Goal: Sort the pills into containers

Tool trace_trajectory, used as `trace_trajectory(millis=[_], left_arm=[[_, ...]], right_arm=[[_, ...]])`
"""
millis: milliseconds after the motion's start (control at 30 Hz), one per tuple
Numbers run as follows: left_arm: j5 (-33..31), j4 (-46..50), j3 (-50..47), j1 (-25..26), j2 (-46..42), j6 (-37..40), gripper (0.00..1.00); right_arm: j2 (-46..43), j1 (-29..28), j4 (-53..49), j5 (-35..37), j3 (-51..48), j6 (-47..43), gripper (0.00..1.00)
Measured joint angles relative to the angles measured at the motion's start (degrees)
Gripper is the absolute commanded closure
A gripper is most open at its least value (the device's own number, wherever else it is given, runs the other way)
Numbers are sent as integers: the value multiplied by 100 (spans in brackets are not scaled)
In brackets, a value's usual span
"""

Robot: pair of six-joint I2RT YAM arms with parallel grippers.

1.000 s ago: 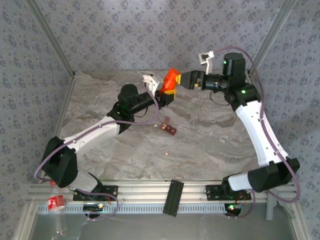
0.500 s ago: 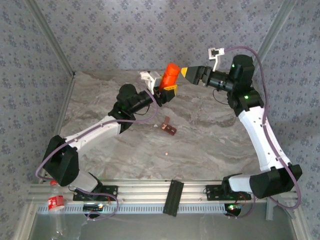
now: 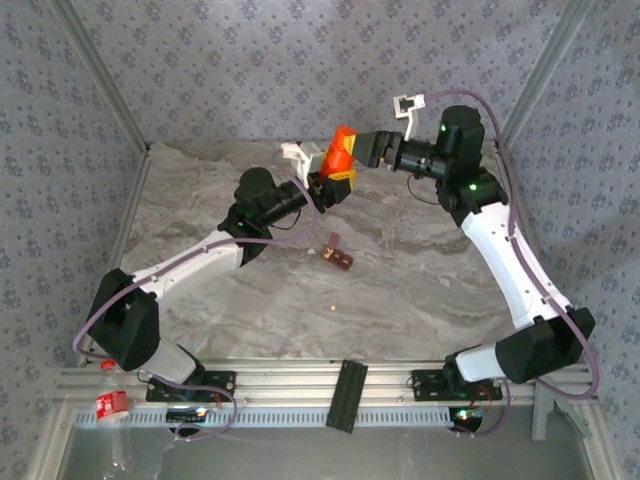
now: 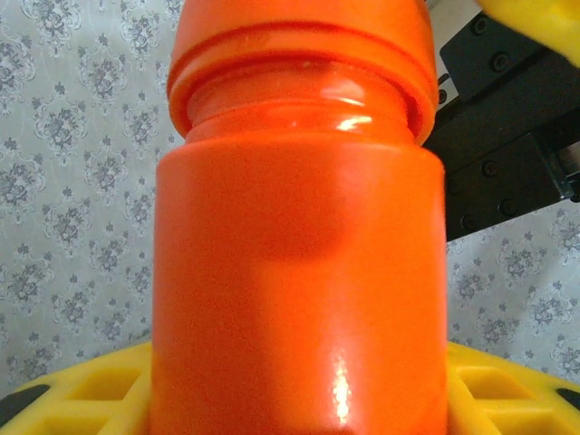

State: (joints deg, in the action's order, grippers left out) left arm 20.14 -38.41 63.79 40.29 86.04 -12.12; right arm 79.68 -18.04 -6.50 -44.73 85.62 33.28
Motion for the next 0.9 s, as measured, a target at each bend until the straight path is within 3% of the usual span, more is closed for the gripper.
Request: trace_trajectory(millis=[433,633,900], left_arm=[[15,-42,20,-7,2,-2,100],[20,-39,48,-7,2,9,100],[232,142,109,-7,2,155,100]], right_arm=[[179,-105,-52,-20,358,-79,56],[306,-109,-507,-109,726,-396,62],[400,-114,-1729,-52,1292,-1971,67]])
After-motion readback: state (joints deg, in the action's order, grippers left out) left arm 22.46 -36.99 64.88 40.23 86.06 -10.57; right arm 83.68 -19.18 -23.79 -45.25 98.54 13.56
